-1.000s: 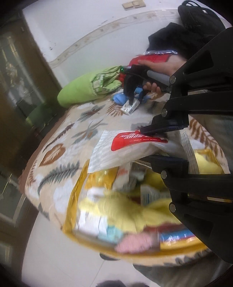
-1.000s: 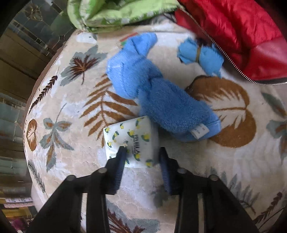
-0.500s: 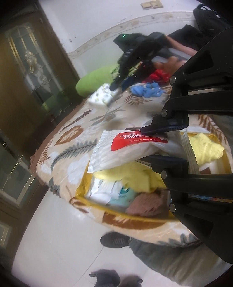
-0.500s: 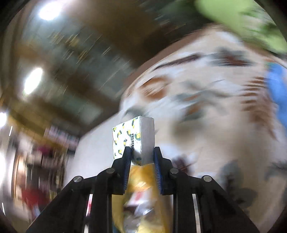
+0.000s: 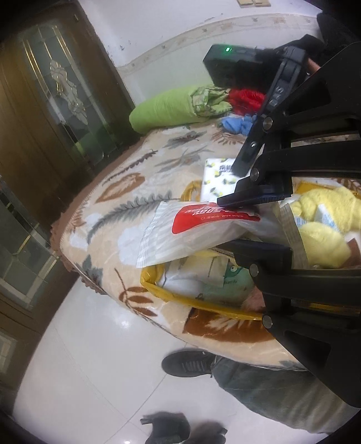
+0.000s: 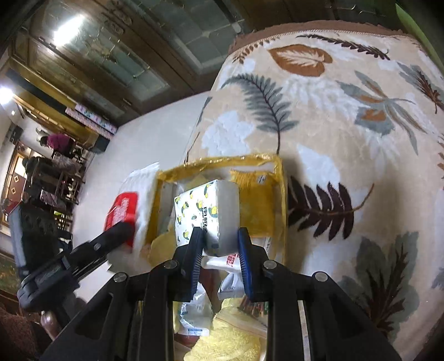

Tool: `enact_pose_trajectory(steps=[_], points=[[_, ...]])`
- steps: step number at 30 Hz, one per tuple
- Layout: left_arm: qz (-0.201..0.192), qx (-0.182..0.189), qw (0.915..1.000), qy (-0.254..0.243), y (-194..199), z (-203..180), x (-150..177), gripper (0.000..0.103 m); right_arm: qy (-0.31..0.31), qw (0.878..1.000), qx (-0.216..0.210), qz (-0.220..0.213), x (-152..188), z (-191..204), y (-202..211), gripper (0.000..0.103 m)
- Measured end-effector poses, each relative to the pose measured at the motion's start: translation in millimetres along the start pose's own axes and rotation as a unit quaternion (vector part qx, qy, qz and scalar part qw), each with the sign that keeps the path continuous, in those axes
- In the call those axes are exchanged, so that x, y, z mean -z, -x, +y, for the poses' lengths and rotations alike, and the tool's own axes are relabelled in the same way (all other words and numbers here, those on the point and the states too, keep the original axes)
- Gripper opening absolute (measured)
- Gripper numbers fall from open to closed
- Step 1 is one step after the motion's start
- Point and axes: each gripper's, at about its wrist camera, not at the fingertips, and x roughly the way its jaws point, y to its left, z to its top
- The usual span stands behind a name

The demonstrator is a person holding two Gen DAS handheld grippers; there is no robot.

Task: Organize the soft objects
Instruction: 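Place the white packet and lemon tissue box into the clear bag and release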

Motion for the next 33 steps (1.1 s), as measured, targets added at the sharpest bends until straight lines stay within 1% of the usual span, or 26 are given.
enact_pose_trajectory(steps=[3, 7, 10, 11, 12, 13, 15, 17, 18, 19, 20, 21, 22, 24, 26, 28, 29, 31, 33], points=[[0.001, 0.011, 0.9999, 0.001, -8, 7, -3, 0.022, 0.004, 1.0, 0.019, 0.005, 0, -1, -5, 0.025], [-0.011, 0.008, 0.9998, -0.015, -14, 10, -1, 0.022, -0.002, 1.0, 0.02, 0.01, 1, -4, -10, 0.025], [-0.016, 0.027, 0.9994, -0.015, -20, 17, 4, 0.023, -0.001, 1.0, 0.023, 0.011, 0, -4, -12, 0.027], [-0.015, 0.025, 0.9994, -0.015, -22, 18, 5, 0.025, 0.0, 1.0, 0.025, 0.012, 0, -3, -13, 0.027], [-0.014, 0.026, 0.9994, -0.016, -23, 20, 5, 0.027, 0.0, 1.0, 0.023, 0.013, 1, -3, -12, 0.027], [-0.015, 0.029, 0.9994, -0.015, -23, 21, 4, 0.032, 0.0, 1.0, 0.021, 0.01, 0, -3, -12, 0.028], [-0.018, 0.035, 0.9992, 0.002, -21, 26, 3, 0.033, 0.001, 1.0, 0.016, 0.0, 0, -1, -7, 0.029], [-0.028, 0.043, 0.9986, 0.014, -14, 30, 3, 0.035, -0.014, 1.0, -0.006, -0.014, -2, -4, 0, 0.03], [-0.034, 0.045, 0.9983, 0.013, -10, 30, 2, 0.04, -0.023, 0.999, -0.02, -0.02, -2, -6, 2, 0.034], [-0.038, 0.044, 0.9982, 0.01, -8, 29, 2, 0.054, -0.032, 0.998, -0.036, -0.028, -3, -9, 6, 0.042], [-0.041, 0.043, 0.9982, 0.009, -6, 28, 3, 0.061, -0.04, 0.997, -0.048, -0.04, -4, -12, 12, 0.047], [-0.045, 0.046, 0.9979, 0.007, -3, 25, 4, 0.069, -0.044, 0.996, -0.052, -0.051, -4, -13, 17, 0.057], [-0.047, 0.046, 0.9978, 0.004, -1, 24, 5, 0.069, -0.049, 0.995, -0.057, -0.069, -5, -15, 25, 0.063], [-0.051, 0.03, 0.9981, -0.014, 3, 17, 6, 0.069, -0.06, 0.992, -0.063, -0.092, -7, -20, 34, 0.064], [-0.06, -0.002, 0.9974, -0.04, 7, 10, 10, 0.069, -0.082, 0.987, -0.076, -0.112, -9, -28, 41, 0.064], [-0.069, -0.036, 0.9954, -0.057, 10, 6, 14, 0.069, -0.102, 0.985, -0.072, -0.12, -10, -37, 43, 0.064], [-0.078, -0.043, 0.9942, -0.059, 13, 5, 16, 0.069, -0.108, 0.984, -0.07, -0.122, -11, -39, 44, 0.064], [-0.085, -0.037, 0.993, -0.073, 20, 0, 21, 0.069, -0.123, 0.981, -0.073, -0.128, -13, -45, 46, 0.064], [-0.081, -0.055, 0.9901, -0.1, 23, -11, 25, 0.069, -0.13, 0.979, -0.083, -0.132, -14, -50, 50, 0.064]])
